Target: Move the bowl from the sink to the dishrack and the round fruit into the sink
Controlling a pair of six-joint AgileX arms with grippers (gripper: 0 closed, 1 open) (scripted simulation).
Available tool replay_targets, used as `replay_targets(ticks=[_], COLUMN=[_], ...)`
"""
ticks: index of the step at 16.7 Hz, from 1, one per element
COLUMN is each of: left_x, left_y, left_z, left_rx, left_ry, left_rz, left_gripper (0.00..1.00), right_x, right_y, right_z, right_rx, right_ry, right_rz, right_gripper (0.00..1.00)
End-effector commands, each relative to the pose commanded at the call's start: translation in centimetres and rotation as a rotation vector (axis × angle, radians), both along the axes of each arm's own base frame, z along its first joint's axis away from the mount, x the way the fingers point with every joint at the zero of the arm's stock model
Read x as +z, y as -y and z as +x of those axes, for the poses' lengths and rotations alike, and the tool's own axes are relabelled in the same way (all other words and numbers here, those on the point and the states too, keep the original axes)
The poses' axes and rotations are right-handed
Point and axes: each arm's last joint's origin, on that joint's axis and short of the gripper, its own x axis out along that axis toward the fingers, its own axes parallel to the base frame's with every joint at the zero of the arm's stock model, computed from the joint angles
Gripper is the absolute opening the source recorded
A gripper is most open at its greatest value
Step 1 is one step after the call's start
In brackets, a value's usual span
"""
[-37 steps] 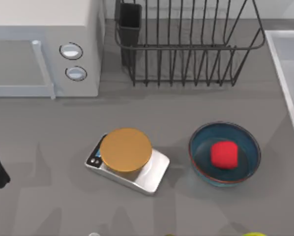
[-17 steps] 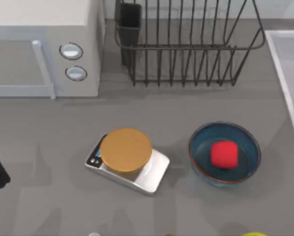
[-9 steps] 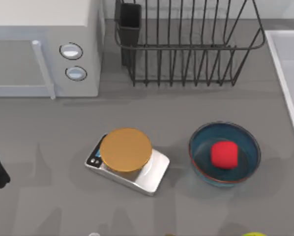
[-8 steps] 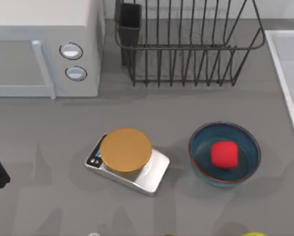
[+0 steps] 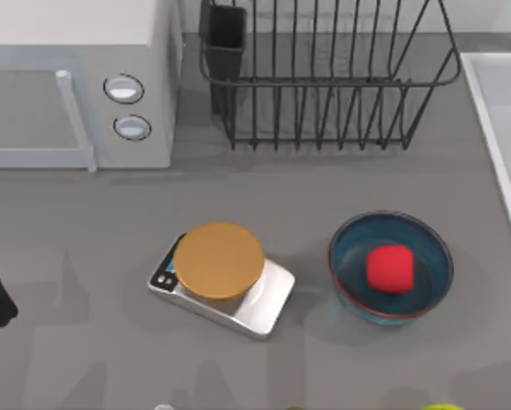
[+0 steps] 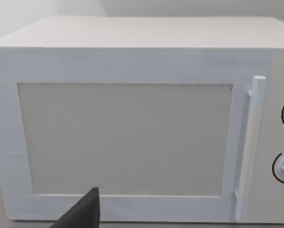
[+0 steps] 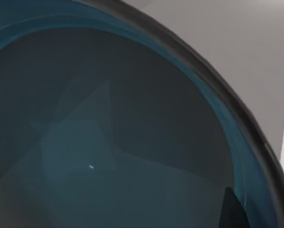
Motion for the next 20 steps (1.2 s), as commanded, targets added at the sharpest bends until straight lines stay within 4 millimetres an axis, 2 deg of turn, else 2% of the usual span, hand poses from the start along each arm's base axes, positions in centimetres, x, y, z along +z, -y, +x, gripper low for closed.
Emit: replay_targets(ticks=[5, 7, 10, 12, 14, 16, 18, 20], left_x=[0.0, 0.0, 0.0, 0.0, 0.0, 0.0, 0.0, 0.0], left_y=[0.0, 0.0, 0.0, 0.0, 0.0, 0.0, 0.0, 0.0], left_z=[0.0, 0.0, 0.0, 0.0, 0.0, 0.0, 0.0, 0.0], left_rx=[0.0, 0.0, 0.0, 0.0, 0.0, 0.0, 0.0, 0.0], left_ry=[0.0, 0.0, 0.0, 0.0, 0.0, 0.0, 0.0, 0.0], left_rz=[0.0, 0.0, 0.0, 0.0, 0.0, 0.0, 0.0, 0.0], left_gripper=[1.0, 1.0, 1.0, 1.0, 1.0, 1.0, 1.0, 1.0], right_x=[0.1, -0.2, -1.0, -1.6, -2.0, -2.1, -1.8, -1.0], right_y=[-0.1, -0.2, -1.3, -3.2, -6.2, -10.4, -15.8, -21.8], right_z=[0.0, 1.0, 4.6, 7.9, 11.4, 14.6, 17.1, 18.6], right_rx=[0.002, 0.021, 0.092, 0.154, 0.211, 0.256, 0.284, 0.289], right_ry=[0.001, 0.002, 0.026, 0.072, 0.152, 0.275, 0.444, 0.651], right_rz=[-0.001, -0.027, -0.128, -0.224, -0.327, -0.424, -0.494, -0.521], right_gripper=[0.0, 0.0, 0.0, 0.0, 0.0, 0.0, 0.0, 0.0])
